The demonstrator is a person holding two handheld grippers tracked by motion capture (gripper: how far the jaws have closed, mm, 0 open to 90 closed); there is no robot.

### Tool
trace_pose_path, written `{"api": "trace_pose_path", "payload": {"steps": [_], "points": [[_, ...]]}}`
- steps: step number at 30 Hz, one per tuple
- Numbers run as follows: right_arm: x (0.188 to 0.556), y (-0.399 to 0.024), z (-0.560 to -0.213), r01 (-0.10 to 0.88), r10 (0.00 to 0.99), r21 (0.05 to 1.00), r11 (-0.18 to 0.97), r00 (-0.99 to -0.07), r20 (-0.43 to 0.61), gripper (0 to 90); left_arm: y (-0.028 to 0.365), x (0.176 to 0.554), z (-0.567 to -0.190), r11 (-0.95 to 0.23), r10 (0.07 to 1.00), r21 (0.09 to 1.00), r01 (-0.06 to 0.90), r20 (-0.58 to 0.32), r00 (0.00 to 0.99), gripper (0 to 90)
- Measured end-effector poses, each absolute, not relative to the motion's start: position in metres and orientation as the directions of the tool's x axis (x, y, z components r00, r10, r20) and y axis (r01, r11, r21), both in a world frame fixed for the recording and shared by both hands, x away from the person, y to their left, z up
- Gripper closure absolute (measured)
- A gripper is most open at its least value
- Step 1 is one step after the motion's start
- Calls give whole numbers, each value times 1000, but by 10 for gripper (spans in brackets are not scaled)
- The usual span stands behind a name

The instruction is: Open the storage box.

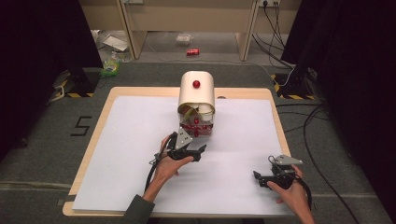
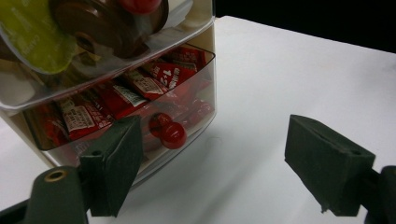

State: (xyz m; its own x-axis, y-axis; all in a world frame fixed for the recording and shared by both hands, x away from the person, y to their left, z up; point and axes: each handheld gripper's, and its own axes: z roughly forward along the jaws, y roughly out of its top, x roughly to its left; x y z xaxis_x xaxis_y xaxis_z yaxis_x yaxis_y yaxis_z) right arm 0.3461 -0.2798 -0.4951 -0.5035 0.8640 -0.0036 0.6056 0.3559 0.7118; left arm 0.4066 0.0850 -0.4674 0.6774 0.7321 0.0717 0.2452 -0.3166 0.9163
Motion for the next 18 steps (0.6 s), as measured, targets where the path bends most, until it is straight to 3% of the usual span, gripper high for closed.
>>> {"api": "trace_pose_path", "payload": {"steps": [18], "points": [[346,-280,-495,606,864,712,356,-503,-4,110,80,406,-463,-398,689,904,155,183,701,204]]}}
